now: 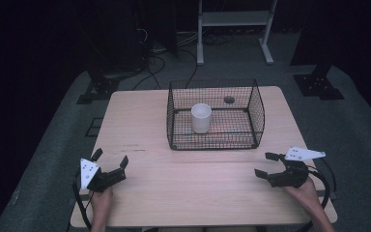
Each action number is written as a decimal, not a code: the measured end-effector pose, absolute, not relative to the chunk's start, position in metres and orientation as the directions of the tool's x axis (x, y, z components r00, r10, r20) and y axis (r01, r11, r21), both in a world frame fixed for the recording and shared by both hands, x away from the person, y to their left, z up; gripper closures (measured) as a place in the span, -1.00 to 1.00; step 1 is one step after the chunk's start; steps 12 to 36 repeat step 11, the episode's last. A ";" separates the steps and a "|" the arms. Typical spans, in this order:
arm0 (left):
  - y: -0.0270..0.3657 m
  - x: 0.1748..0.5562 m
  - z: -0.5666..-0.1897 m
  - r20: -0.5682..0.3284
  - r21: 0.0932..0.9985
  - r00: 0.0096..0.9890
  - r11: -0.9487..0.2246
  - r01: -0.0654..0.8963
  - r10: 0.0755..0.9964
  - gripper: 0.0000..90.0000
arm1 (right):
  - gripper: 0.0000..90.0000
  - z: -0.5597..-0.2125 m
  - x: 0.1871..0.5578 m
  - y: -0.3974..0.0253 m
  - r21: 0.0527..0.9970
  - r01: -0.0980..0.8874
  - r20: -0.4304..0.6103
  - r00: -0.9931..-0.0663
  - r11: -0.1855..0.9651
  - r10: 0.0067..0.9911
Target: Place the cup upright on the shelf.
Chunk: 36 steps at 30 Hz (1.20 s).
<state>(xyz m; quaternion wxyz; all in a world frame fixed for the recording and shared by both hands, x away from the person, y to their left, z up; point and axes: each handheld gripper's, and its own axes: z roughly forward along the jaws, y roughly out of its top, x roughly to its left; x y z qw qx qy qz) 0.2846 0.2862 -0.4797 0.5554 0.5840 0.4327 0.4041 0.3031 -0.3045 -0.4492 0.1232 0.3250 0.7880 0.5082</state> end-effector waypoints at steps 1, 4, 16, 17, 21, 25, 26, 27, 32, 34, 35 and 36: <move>0.286 0.285 -0.480 -0.009 0.998 0.299 -0.008 0.056 0.954 -1.00 | -0.68 -0.449 0.303 -0.304 0.881 0.387 0.136 -0.758 0.272 0.637; 0.286 0.284 -0.480 -0.009 0.998 0.299 -0.008 0.056 0.954 -1.00 | -0.68 -0.454 0.297 -0.306 0.877 0.389 0.121 -0.747 0.283 0.654; 0.286 0.285 -0.480 -0.009 0.998 0.297 -0.009 0.057 0.955 -1.00 | -0.68 -0.468 0.272 -0.315 0.892 0.382 0.119 -0.716 0.243 0.688; 0.286 0.285 -0.480 -0.009 0.998 0.297 -0.009 0.057 0.955 -1.00 | -0.68 -0.468 0.272 -0.315 0.892 0.382 0.119 -0.716 0.243 0.688; 0.286 0.285 -0.480 -0.009 0.998 0.297 -0.009 0.057 0.955 -1.00 | -0.68 -0.468 0.272 -0.315 0.892 0.382 0.119 -0.716 0.243 0.688; 0.286 0.285 -0.480 -0.009 0.998 0.297 -0.009 0.057 0.955 -1.00 | -0.68 -0.468 0.272 -0.315 0.892 0.382 0.119 -0.716 0.243 0.688; 0.286 0.285 -0.480 -0.009 0.998 0.297 -0.009 0.057 0.955 -1.00 | -0.68 -0.468 0.272 -0.315 0.892 0.382 0.119 -0.716 0.243 0.688; 0.286 0.285 -0.480 -0.009 0.998 0.297 -0.009 0.057 0.955 -1.00 | -0.68 -0.468 0.272 -0.315 0.892 0.382 0.119 -0.716 0.243 0.688; 0.286 0.285 -0.480 -0.009 0.998 0.297 -0.009 0.057 0.955 -1.00 | -0.68 -0.468 0.272 -0.315 0.892 0.382 0.119 -0.716 0.243 0.688; 0.286 0.285 -0.480 -0.009 0.998 0.297 -0.009 0.057 0.955 -1.00 | -0.68 -0.468 0.272 -0.315 0.892 0.382 0.119 -0.716 0.243 0.688; 0.286 0.285 -0.480 -0.009 0.998 0.297 -0.009 0.057 0.955 -1.00 | -0.68 -0.468 0.272 -0.315 0.892 0.382 0.119 -0.716 0.243 0.688; 0.286 0.285 -0.480 -0.009 0.998 0.297 -0.009 0.057 0.955 -1.00 | -0.68 -0.468 0.272 -0.315 0.892 0.382 0.119 -0.716 0.243 0.688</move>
